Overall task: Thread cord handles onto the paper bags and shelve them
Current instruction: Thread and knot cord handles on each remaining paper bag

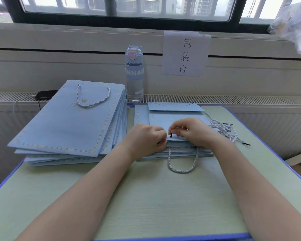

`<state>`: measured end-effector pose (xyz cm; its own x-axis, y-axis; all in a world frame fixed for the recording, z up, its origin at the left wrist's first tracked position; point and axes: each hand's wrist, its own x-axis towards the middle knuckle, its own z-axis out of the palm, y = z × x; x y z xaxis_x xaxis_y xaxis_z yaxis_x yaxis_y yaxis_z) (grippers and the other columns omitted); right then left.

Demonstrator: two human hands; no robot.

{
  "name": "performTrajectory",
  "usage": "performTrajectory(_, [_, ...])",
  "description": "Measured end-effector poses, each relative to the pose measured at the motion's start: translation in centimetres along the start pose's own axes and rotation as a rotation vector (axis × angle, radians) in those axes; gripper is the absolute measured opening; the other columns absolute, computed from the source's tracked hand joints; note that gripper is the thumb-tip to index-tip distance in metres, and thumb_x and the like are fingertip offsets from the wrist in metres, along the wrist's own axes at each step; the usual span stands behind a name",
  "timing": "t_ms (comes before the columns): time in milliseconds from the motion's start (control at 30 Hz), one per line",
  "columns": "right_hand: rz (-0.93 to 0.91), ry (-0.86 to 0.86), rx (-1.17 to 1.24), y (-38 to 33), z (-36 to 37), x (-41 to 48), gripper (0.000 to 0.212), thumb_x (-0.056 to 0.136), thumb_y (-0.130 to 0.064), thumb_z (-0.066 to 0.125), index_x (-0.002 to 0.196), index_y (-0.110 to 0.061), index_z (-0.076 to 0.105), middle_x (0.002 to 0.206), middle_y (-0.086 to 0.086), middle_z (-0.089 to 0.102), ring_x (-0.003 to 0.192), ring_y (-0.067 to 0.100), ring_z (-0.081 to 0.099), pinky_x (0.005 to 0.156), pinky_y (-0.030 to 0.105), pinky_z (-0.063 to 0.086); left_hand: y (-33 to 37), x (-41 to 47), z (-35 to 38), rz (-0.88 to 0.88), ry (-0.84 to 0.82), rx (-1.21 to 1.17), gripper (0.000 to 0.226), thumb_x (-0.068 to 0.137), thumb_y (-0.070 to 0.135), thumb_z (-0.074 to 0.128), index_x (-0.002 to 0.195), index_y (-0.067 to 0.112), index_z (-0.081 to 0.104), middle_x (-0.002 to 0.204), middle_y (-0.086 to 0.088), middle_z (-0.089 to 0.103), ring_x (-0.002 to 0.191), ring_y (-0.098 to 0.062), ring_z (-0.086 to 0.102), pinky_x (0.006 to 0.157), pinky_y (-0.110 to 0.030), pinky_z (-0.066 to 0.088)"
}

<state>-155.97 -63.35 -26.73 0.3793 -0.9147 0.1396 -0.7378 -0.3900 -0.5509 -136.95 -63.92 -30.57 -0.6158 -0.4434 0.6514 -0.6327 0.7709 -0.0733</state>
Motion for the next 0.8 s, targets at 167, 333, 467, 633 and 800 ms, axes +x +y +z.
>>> performTrajectory(167, [-0.029, 0.017, -0.005, 0.2, 0.1, 0.0, 0.012, 0.088, -0.014, 0.065, 0.087, -0.023, 0.073, 0.068, -0.017, 0.057, 0.062, 0.0, 0.047, 0.061, 0.008, 0.036, -0.1, -0.1, 0.2, 0.011, 0.026, -0.018, 0.025, 0.077, 0.023, 0.051, 0.058, 0.012, 0.062, 0.06, 0.004, 0.064, 0.042, -0.019, 0.054, 0.035, -0.023, 0.039])
performTrajectory(333, [-0.019, 0.131, 0.027, 0.2, 0.5, 0.2, 0.013, 0.08, -0.019, 0.073, 0.077, -0.032, 0.069, 0.066, -0.016, 0.059, 0.057, -0.002, 0.049, 0.058, 0.007, 0.037, -0.2, -0.2, 0.1, -0.047, 0.104, -0.057, 0.027, 0.081, 0.027, 0.054, 0.059, 0.013, 0.063, 0.063, 0.005, 0.066, 0.044, -0.019, 0.056, 0.036, -0.025, 0.042])
performTrajectory(467, [-0.023, 0.115, 0.034, -0.1, 0.1, 0.1, 0.016, 0.087, -0.019, 0.064, 0.08, -0.032, 0.07, 0.077, -0.013, 0.068, 0.063, 0.001, 0.051, 0.063, 0.007, 0.038, -0.1, -0.2, -0.3, -0.111, 0.184, -0.16, 0.026, 0.085, 0.028, 0.057, 0.07, 0.011, 0.07, 0.072, 0.003, 0.072, 0.054, -0.016, 0.064, 0.044, -0.029, 0.052])
performTrajectory(633, [-0.018, 0.068, 0.109, -0.9, -0.7, -0.5, 0.016, 0.092, -0.022, 0.057, 0.095, -0.025, 0.072, 0.092, -0.011, 0.068, 0.087, 0.008, 0.058, 0.072, 0.011, 0.041, -0.2, 0.0, -0.8, -0.192, 0.286, -0.218, 0.026, 0.085, 0.025, 0.057, 0.079, 0.007, 0.074, 0.077, 0.0, 0.073, 0.06, -0.015, 0.067, 0.05, -0.031, 0.055])
performTrajectory(800, [-0.092, 0.056, -0.08, -0.8, -0.3, -0.2, 0.021, 0.094, -0.014, 0.054, 0.108, -0.019, 0.07, 0.099, -0.006, 0.063, 0.091, 0.016, 0.056, 0.073, 0.018, 0.041, -0.2, 0.1, -0.9, -0.208, 0.3, -0.215, 0.025, 0.085, 0.024, 0.056, 0.081, 0.007, 0.074, 0.076, -0.001, 0.073, 0.06, -0.016, 0.067, 0.052, -0.032, 0.055])
